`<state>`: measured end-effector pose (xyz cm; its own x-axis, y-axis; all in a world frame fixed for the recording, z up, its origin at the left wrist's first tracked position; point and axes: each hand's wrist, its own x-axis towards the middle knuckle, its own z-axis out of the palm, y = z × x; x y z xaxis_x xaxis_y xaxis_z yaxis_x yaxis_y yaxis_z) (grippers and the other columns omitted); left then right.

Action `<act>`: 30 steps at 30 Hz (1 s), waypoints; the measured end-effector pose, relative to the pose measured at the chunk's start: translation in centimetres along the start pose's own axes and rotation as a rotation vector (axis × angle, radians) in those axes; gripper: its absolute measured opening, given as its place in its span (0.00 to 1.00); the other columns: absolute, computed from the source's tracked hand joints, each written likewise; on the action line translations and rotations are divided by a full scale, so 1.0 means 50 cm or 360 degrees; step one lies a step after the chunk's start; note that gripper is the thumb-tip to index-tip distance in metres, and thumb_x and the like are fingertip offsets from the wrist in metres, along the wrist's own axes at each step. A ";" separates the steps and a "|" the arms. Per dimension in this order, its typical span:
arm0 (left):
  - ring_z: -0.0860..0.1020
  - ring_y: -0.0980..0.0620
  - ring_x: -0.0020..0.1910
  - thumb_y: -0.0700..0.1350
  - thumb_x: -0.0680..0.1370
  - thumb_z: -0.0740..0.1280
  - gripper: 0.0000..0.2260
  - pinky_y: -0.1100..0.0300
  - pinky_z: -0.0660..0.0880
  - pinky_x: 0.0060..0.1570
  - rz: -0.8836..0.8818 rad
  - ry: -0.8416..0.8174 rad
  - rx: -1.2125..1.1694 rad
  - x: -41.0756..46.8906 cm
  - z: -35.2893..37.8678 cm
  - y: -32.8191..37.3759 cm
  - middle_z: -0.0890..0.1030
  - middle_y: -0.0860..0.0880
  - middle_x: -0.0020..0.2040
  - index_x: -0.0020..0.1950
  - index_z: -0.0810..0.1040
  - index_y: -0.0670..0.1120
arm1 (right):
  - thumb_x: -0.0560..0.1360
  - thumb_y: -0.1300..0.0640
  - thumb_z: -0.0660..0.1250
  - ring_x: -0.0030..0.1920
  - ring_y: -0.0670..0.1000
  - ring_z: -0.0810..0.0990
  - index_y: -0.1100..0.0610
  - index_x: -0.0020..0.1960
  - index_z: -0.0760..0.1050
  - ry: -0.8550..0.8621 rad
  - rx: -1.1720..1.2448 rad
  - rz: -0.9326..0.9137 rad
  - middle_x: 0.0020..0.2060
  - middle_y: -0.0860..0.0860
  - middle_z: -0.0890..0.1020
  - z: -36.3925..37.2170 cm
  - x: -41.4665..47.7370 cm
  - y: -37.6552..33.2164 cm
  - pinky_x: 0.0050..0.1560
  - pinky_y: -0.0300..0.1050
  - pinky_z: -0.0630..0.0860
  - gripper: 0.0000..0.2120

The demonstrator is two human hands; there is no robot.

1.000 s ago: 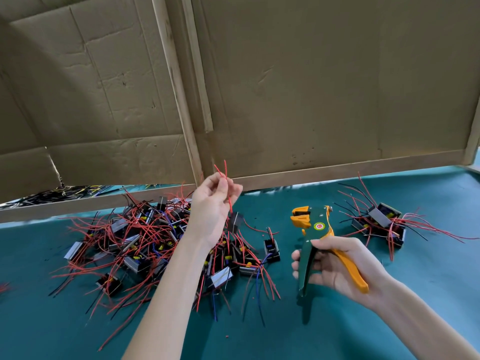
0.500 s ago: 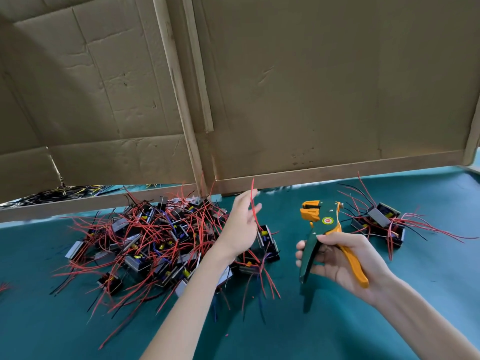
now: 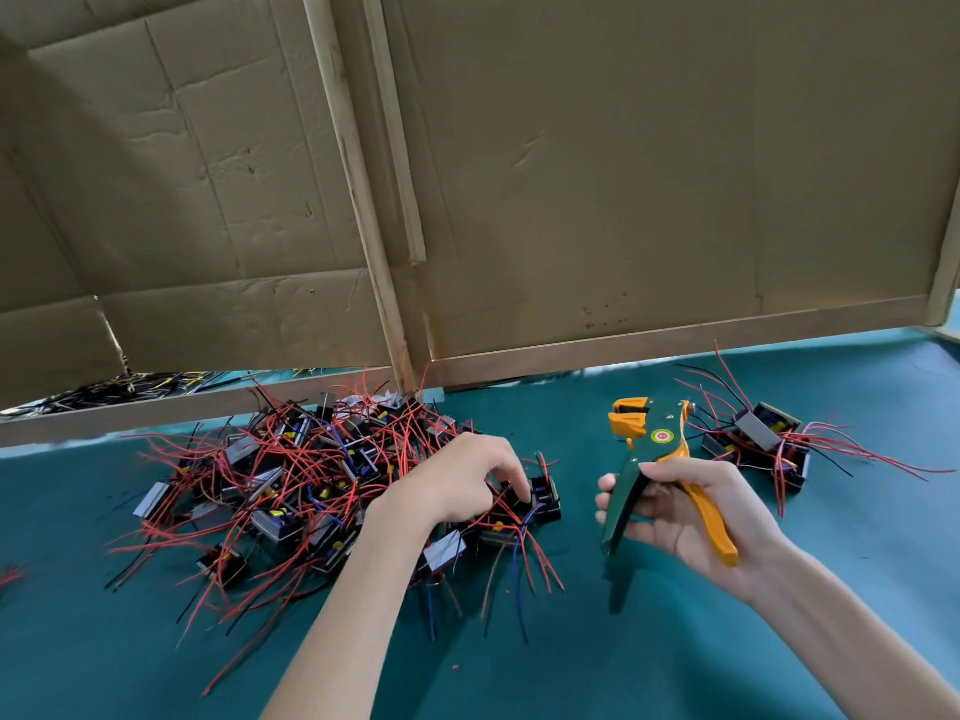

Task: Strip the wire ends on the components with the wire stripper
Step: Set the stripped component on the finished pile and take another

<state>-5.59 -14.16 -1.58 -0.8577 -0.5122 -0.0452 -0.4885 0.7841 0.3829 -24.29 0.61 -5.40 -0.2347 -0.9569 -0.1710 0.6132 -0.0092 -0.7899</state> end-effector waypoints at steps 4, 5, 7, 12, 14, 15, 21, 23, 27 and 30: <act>0.78 0.53 0.47 0.27 0.70 0.68 0.16 0.59 0.74 0.51 -0.0036 0.0068 -0.0085 0.010 0.016 -0.023 0.80 0.50 0.48 0.47 0.86 0.46 | 0.66 0.64 0.63 0.39 0.65 0.83 0.64 0.34 0.76 -0.0001 -0.0006 0.0010 0.43 0.69 0.81 0.000 0.002 0.001 0.39 0.57 0.82 0.05; 0.78 0.53 0.45 0.29 0.69 0.72 0.13 0.60 0.75 0.50 -0.0036 0.0099 -0.0130 0.012 0.019 -0.028 0.80 0.49 0.47 0.46 0.86 0.45 | 0.66 0.64 0.63 0.39 0.65 0.83 0.65 0.36 0.75 -0.0005 -0.0001 0.0008 0.43 0.69 0.81 0.000 0.002 0.001 0.39 0.58 0.82 0.04; 0.79 0.54 0.42 0.31 0.68 0.74 0.09 0.62 0.76 0.48 -0.0038 0.0213 -0.0258 0.015 0.023 -0.032 0.81 0.51 0.43 0.44 0.86 0.43 | 0.67 0.64 0.63 0.39 0.65 0.83 0.66 0.38 0.73 -0.0006 -0.0004 0.0011 0.43 0.69 0.81 -0.001 0.001 0.001 0.39 0.58 0.82 0.04; 0.80 0.61 0.37 0.35 0.69 0.76 0.06 0.66 0.76 0.47 -0.0049 0.0623 -0.0602 0.016 0.020 -0.038 0.83 0.56 0.36 0.40 0.86 0.45 | 0.67 0.64 0.63 0.40 0.65 0.83 0.62 0.28 0.79 -0.0025 -0.0015 0.0014 0.43 0.69 0.81 0.002 -0.001 -0.001 0.40 0.58 0.82 0.11; 0.80 0.63 0.37 0.35 0.70 0.75 0.07 0.69 0.75 0.45 -0.0006 0.0790 -0.0784 0.015 0.014 -0.034 0.83 0.57 0.37 0.41 0.85 0.46 | 0.67 0.64 0.62 0.40 0.65 0.83 0.62 0.28 0.79 -0.0043 -0.0023 0.0012 0.43 0.68 0.81 0.004 -0.005 -0.001 0.41 0.58 0.83 0.12; 0.81 0.62 0.39 0.35 0.70 0.74 0.07 0.69 0.75 0.46 0.0013 0.0874 -0.0917 0.015 0.010 -0.029 0.84 0.57 0.37 0.41 0.85 0.47 | 0.67 0.64 0.62 0.40 0.65 0.83 0.61 0.27 0.79 -0.0042 -0.0028 0.0013 0.43 0.68 0.80 0.006 -0.005 -0.001 0.41 0.58 0.83 0.12; 0.83 0.55 0.45 0.37 0.75 0.69 0.05 0.68 0.75 0.48 0.0197 0.1269 -0.1556 0.009 -0.020 0.020 0.86 0.50 0.42 0.45 0.83 0.45 | 0.69 0.65 0.62 0.39 0.65 0.82 0.63 0.44 0.70 -0.0097 -0.0049 -0.0002 0.43 0.69 0.80 0.013 -0.013 -0.002 0.40 0.58 0.82 0.05; 0.83 0.53 0.42 0.35 0.75 0.69 0.06 0.66 0.76 0.46 0.0262 0.1200 -0.1568 0.003 -0.028 0.032 0.85 0.47 0.40 0.46 0.83 0.45 | 0.69 0.65 0.63 0.39 0.66 0.82 0.62 0.49 0.70 -0.0182 -0.0111 -0.0008 0.42 0.69 0.80 0.013 -0.016 -0.002 0.40 0.58 0.81 0.09; 0.80 0.56 0.34 0.35 0.75 0.70 0.09 0.66 0.77 0.42 0.0257 0.1031 -0.1379 -0.005 -0.036 0.048 0.86 0.50 0.41 0.47 0.84 0.49 | 0.65 0.69 0.69 0.39 0.66 0.81 0.63 0.53 0.70 -0.0325 -0.0301 -0.0030 0.40 0.68 0.79 0.018 -0.021 0.006 0.41 0.59 0.80 0.17; 0.78 0.58 0.33 0.38 0.75 0.71 0.08 0.67 0.75 0.40 0.0226 0.0937 -0.1245 -0.012 -0.043 0.057 0.85 0.51 0.39 0.44 0.84 0.51 | 0.63 0.67 0.75 0.38 0.65 0.80 0.66 0.52 0.73 -0.0378 -0.0337 -0.0041 0.39 0.67 0.78 0.025 -0.026 0.013 0.42 0.62 0.80 0.19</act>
<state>-6.11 -12.36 1.51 -0.5795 -0.6901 0.4335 0.0385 0.5081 0.8604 -22.62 1.50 -4.95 -0.0499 -0.9984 -0.0269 0.4326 0.0027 -0.9016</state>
